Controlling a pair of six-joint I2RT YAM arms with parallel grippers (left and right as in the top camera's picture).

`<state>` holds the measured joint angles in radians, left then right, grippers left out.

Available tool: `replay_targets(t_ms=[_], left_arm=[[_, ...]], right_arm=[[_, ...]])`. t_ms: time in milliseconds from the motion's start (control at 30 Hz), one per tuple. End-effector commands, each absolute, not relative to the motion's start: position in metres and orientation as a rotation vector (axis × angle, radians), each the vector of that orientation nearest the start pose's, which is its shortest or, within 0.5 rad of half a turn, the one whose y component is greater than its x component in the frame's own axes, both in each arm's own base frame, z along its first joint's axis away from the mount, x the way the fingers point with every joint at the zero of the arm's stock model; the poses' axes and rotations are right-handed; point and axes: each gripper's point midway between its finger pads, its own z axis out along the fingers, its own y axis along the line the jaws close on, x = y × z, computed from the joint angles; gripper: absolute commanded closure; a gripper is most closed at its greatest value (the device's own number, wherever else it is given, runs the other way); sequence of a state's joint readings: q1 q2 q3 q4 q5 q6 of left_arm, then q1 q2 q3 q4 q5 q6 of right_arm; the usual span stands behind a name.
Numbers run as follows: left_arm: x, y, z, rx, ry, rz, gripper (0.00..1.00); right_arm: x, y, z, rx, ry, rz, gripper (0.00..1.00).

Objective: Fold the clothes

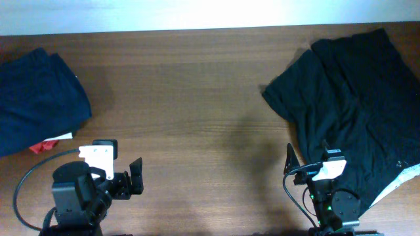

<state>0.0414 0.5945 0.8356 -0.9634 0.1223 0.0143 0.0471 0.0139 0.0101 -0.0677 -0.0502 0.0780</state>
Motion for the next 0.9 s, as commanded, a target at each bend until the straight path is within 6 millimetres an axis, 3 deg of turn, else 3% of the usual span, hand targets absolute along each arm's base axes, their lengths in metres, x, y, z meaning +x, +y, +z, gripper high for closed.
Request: replay_targets(t_ms=[0,200,333,467,667,767,867], left_arm=[[0.209,-0.011,0.217,0.025,2.283,-0.104,0.01],[0.204,-0.011,0.218,0.025,2.269,-0.098,0.01],[0.196,-0.013,0.198,0.046,2.206,-0.097,0.01],[0.211,-0.025,0.182,0.121,1.975,-0.103,0.01],[0.237,-0.028,0.188,0.121,1.623,-0.097,0.01],[0.245,-0.024,0.187,0.102,1.538,-0.078,0.01],[0.245,-0.021,0.165,0.090,1.613,-0.064,0.01]], right_arm=[[0.245,0.023,0.157,-0.029,1.644,0.149,0.01],[0.245,0.023,0.157,-0.029,1.644,0.149,0.01],[0.245,0.023,0.157,-0.029,1.644,0.149,0.01],[0.245,0.023,0.157,-0.029,1.644,0.149,0.01],[0.245,0.023,0.157,-0.029,1.644,0.149,0.01],[0.245,0.023,0.157,-0.029,1.644,0.149,0.01],[0.245,0.023,0.157,-0.029,1.644,0.149,0.01]])
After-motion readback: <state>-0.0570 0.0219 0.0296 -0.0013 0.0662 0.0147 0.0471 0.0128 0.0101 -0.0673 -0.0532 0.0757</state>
